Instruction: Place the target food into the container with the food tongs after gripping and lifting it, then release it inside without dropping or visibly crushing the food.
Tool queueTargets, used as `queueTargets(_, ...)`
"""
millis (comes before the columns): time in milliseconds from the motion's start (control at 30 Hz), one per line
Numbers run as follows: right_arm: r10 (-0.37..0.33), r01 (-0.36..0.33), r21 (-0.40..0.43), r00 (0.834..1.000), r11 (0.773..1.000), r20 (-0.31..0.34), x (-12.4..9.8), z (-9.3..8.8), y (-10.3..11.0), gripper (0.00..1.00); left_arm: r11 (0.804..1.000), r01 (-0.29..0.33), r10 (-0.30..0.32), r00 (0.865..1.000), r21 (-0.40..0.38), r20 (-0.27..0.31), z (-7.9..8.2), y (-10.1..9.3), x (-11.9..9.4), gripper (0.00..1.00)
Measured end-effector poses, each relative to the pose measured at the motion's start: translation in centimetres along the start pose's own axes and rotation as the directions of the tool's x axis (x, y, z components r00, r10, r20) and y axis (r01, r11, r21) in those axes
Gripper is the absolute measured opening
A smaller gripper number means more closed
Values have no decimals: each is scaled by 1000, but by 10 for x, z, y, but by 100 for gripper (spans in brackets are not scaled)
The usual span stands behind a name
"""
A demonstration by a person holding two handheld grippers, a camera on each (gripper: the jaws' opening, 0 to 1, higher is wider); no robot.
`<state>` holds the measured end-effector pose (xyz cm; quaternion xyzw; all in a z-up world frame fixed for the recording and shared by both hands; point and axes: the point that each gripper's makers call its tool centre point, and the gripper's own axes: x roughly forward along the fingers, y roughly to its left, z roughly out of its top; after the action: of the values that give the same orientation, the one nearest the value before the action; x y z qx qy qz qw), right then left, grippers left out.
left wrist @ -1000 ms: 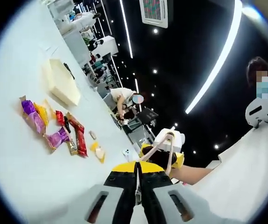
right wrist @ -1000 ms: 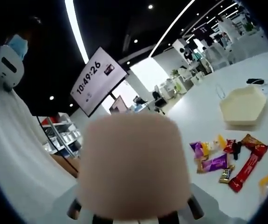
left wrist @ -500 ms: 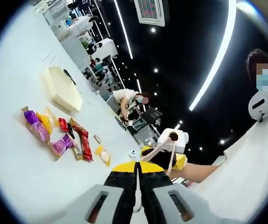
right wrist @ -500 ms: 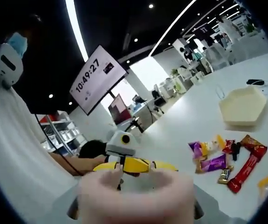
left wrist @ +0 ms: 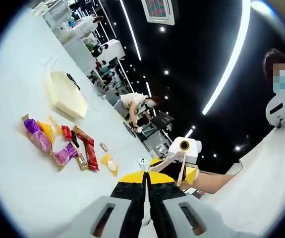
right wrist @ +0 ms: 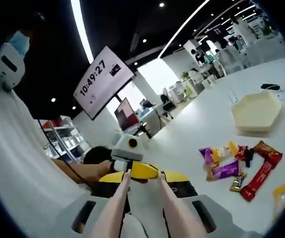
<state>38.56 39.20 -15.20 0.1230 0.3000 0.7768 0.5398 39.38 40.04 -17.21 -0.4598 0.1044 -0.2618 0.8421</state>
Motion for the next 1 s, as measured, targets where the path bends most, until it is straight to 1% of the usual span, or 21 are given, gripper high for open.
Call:
queueTargets(33,-2,2,1,1000,1000,2,0,0,0,28,1000,1,-1,1000,0,3,0,0,0,0)
queueTargets(67,-13,13,5,1000,1000,6,0,2,-3,27,1000,1,-1,1000,12,18,2,0,-1,1)
queueTargets(100,-27,27,1,1000,1000,15,0,4,-6,27,999,-16,15,999,30,41,6,2,-3,3)
queueTargets(133,-38,38,1,999,999,27,0,7,-8,27,999,-24,22,998,38,51,7,3,-4,9)
queueTargets(167,-43,43,1,999,999,34,0,9,-9,27,997,-50,46,996,52,75,11,6,-7,14)
queueTargets(200,-49,49,-4,998,999,37,-1,11,-11,27,996,-69,63,994,59,94,14,8,-10,22)
queueTargets(233,-52,53,-10,998,999,39,-2,12,-12,27,995,-81,75,992,62,99,15,9,-12,27)
queueTargets(300,-58,58,-18,997,998,42,-3,14,-13,27,991,-107,99,990,75,102,15,12,-17,36)
queueTargets(400,-68,69,-22,996,997,49,-5,17,-16,27,988,-128,119,988,86,103,16,12,-21,44)
queueTargets(500,-80,82,-22,995,996,63,-6,19,-17,27,984,-150,141,986,101,88,14,12,-23,49)
queueTargets(567,-88,90,-19,994,996,69,-7,18,-20,27,980,-166,158,985,107,74,11,13,-24,51)
queueTargets(600,-95,96,-14,993,995,72,-8,18,-21,27,978,-184,179,982,100,60,7,15,-25,52)
queueTargets(667,-96,97,-12,992,995,84,-10,18,-21,27,975,-199,195,980,104,44,4,13,-23,55)
queueTargets(733,-91,91,6,992,996,93,-12,18,-23,27,971,-209,205,978,120,46,3,12,-22,58)
queueTargets(767,-93,92,11,992,996,91,-14,16,-25,27,962,-240,235,970,128,55,3,16,-21,60)
queueTargets(800,-91,90,13,991,996,100,-15,17,-25,27,956,-261,252,964,134,79,6,19,-20,62)
queueTargets(833,-88,87,15,990,996,112,-16,18,-25,27,952,-274,263,960,136,91,7,20,-19,65)
queueTargets(867,-87,84,33,987,996,137,-20,21,-26,27,936,-330,310,937,121,159,15,24,-16,69)
queueTargets(933,-88,85,27,987,996,138,-26,23,-26,27,916,-384,347,904,116,248,28,21,-12,83)
queueTargets(967,-86,87,1,985,996,148,-30,27,-26,27,909,-395,344,891,135,295,35,15,-6,89)
queueTargets(1000,-88,90,-3,984,996,156,-33,28,-28,27,906,-397,344,893,147,291,34,12,-2,94)
